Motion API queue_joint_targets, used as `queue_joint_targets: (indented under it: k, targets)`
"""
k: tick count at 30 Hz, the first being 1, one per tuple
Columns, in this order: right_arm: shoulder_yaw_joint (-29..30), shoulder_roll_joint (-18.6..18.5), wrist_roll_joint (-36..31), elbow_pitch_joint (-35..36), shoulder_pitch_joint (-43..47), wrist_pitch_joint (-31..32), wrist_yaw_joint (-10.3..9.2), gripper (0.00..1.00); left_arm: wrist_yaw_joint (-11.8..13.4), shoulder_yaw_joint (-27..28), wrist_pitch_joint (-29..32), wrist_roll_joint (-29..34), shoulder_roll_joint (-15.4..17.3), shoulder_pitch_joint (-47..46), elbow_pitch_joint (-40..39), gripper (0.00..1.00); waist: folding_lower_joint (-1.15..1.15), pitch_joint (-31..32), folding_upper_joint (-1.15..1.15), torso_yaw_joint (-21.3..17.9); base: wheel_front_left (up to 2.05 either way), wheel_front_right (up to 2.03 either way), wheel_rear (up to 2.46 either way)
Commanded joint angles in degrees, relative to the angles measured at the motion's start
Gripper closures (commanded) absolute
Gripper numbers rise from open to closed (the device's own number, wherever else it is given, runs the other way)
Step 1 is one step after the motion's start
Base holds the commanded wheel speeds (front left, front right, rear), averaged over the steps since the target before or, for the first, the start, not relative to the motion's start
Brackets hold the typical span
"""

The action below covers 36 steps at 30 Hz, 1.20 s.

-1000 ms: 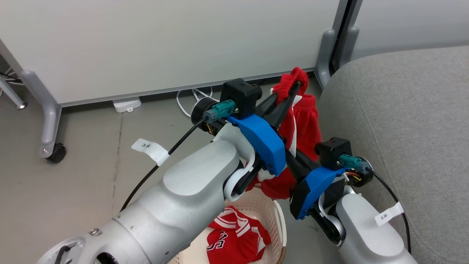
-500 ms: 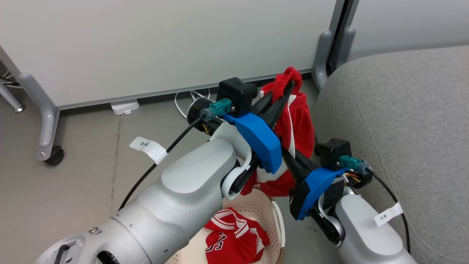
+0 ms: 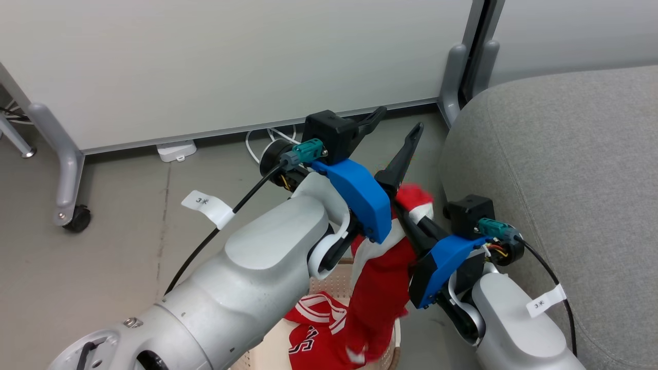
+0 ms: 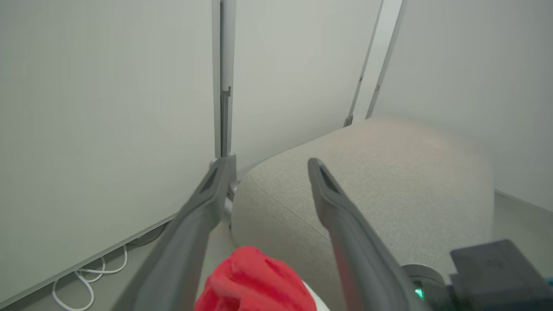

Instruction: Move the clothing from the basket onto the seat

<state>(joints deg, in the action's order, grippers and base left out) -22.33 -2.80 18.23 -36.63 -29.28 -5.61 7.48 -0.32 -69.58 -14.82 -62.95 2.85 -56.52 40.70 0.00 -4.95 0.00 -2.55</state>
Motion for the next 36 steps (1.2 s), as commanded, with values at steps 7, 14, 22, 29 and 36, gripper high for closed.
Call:
queue_joint_targets:
  k: [7, 14, 22, 29, 36]
  targets:
    - [1.4, -0.2, -0.8, 0.5, -0.5, -0.6, 0.03, 1.00, -0.1, 6.4, -0.4, 4.0, 1.5, 3.8, -1.6, 0.00, 0.00, -0.3, 0.00, 0.5, 0.00, 0.00, 0.00]
    - [3.6, -0.2, -1.5, 2.4, 1.0, -0.6, 0.03, 1.00, -2.2, 17.1, -0.4, 15.2, 6.3, 14.4, -10.4, 0.00, 0.00, -0.7, 0.00, 0.9, 0.00, 0.00, 0.00]
    - [6.1, -0.2, -2.9, 6.5, 3.7, 0.1, 0.03, 1.00, -4.3, 30.1, -0.4, 27.0, 9.6, 29.8, -20.7, 0.00, 0.00, -0.7, 0.00, 0.7, 0.00, 0.00, 0.00]
    - [9.2, -0.2, -5.7, 10.8, 7.2, 1.9, 0.03, 1.00, -6.3, 37.9, -0.4, 33.8, 11.2, 40.8, -25.9, 0.00, 0.00, -0.5, 0.00, 0.3, 0.00, 0.00, 0.00]
    - [11.6, -0.2, -6.1, 14.9, 10.4, 3.8, 0.03, 1.00, -6.8, 44.2, -0.4, 38.1, 10.5, 47.1, -28.6, 0.00, 0.00, -0.2, 0.00, -1.0, 0.00, 0.00, 0.00]
